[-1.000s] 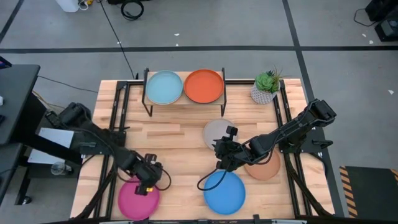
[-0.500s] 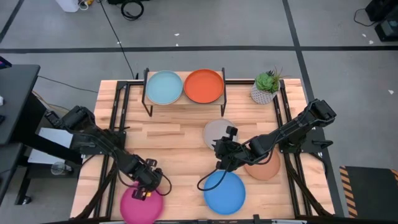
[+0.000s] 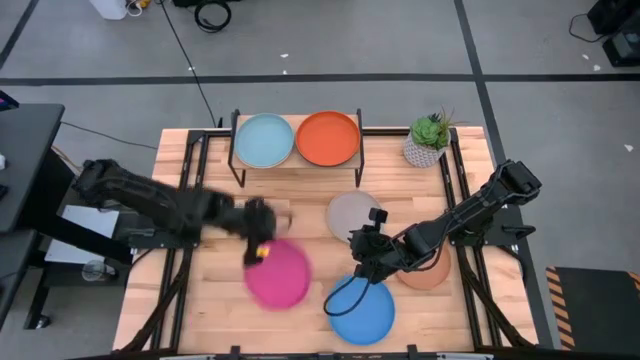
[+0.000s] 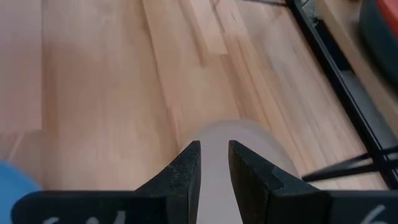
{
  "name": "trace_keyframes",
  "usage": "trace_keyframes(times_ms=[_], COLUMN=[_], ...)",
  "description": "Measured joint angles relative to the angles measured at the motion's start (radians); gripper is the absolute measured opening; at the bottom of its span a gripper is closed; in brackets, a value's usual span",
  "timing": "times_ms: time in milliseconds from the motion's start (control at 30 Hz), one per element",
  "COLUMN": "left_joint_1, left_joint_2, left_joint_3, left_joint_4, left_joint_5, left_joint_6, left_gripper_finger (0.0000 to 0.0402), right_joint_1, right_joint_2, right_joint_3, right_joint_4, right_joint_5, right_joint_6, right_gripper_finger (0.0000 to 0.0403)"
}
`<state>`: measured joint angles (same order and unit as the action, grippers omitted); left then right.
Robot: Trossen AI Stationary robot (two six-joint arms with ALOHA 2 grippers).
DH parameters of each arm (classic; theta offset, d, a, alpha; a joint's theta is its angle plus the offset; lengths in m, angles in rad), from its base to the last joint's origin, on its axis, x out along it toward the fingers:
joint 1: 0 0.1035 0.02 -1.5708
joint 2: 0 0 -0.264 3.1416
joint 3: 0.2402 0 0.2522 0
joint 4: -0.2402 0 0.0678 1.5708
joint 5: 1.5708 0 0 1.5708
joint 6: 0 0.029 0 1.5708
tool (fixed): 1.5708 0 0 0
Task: Place and stack plates onto a shelf
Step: Stack the pink plate on top of the orange plate on the shelf
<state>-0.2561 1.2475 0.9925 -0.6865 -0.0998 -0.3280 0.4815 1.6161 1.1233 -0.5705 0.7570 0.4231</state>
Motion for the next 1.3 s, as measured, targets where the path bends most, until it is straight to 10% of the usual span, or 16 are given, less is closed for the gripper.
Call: trace_keyframes(times_ms=[633,1300], left_joint_1=[0.745,0.943], left_joint_2=[0.038,0.425], left_joint_3=[0.141,0.464], left_joint_4=[0.497,0.207], left_joint_5=[0.161,0.231], left_joint_6=[-0.043,0.091], left_gripper_finger=[0.0018,0.0048], right_joint_1=[0.048,0.047], right_joint_2=[0.000,0.000], right_joint_3=[0.000,0.000], right_joint_4=[-0.052,0.017], right_joint_5=[0.034,0.034], right_joint_6=[0.058,0.015], right_gripper_finger=[0.0089,0.0089])
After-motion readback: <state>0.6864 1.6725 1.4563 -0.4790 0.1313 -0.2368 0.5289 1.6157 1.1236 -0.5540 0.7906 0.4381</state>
